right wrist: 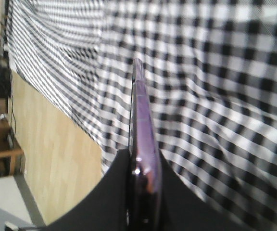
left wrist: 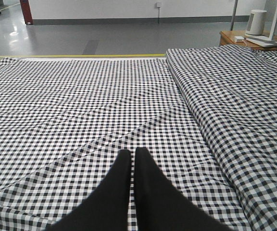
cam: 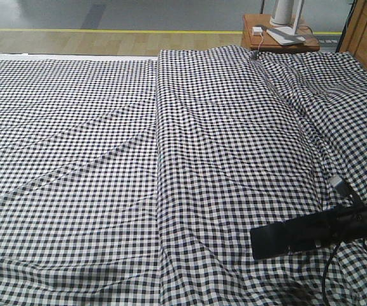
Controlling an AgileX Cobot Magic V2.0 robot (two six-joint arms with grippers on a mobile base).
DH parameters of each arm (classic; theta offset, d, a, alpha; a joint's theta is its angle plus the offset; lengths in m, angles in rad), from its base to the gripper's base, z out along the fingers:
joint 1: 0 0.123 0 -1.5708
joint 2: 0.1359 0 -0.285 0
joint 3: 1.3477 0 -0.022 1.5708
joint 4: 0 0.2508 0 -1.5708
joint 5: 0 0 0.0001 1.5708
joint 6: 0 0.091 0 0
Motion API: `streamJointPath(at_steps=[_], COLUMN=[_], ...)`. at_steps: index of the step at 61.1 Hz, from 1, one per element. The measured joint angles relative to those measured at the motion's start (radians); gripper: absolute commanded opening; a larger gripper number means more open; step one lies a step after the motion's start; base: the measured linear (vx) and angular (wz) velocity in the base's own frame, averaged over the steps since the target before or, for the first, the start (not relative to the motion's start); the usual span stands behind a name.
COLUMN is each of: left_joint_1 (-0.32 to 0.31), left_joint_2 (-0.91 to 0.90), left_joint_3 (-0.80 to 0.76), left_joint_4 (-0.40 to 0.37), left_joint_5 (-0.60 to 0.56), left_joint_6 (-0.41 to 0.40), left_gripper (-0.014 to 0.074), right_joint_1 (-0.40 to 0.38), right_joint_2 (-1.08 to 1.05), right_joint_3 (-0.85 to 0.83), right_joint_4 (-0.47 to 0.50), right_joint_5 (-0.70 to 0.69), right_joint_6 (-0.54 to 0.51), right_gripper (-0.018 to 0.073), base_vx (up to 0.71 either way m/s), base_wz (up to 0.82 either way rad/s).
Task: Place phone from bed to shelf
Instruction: 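Lift the phone with the right gripper up off the bed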
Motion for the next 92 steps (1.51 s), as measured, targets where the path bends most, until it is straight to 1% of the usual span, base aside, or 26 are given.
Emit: streamJointPath(at_steps=[7,15,23,29,37,50,76,92], left_joint_1=[0.000,0.000,0.000,0.000,0.000,0.000,0.000,0.000], left_joint_2=[0.000,0.000,0.000,0.000,0.000,0.000,0.000,0.000], left_joint_3=[0.000,0.000,0.000,0.000,0.000,0.000,0.000,0.000], left_joint_4=[0.000,0.000,0.000,0.000,0.000,0.000,0.000,0.000], left_joint_5=[0.000,0.000,0.000,0.000,0.000,0.000,0.000,0.000], left_joint_6=[0.000,0.000,0.000,0.000,0.000,0.000,0.000,0.000], left_gripper=[0.0001,0.0001,0.0001,0.0001,0.0001,0.0001,0.0001,0.0001], right_joint_1=[0.003,0.023,0.059,0.102,0.176,0.313,0.587,0.721], right_joint_2=[-0.112,-0.248,-0.377,-0.462,-0.547,-0.634,-0.758,-0.809], right_joint_3=[0.067,0.121,0.144,0.145,0.146,0.150,0.153,0.153], right_joint_4=[0.048,0.052,0.051,0.052,0.062,0.117,0.134,0.149], right_joint_5=[0.000,0.003,0.011,0.016,0.026,0.030,0.046,0.051], right_joint_6=[-0.020,-0.030,-0.023,-0.013,-0.011,-0.011,0.013,0.036], right_gripper=[-0.0007,-0.0006,-0.0003,-0.0002,-0.0001,-0.0001,-0.0001,-0.0001], base_vx=[0.00,0.00,0.00,0.00,0.00,0.00,0.00,0.00], base_wz=[0.00,0.00,0.00,0.00,0.00,0.00,0.00,0.00])
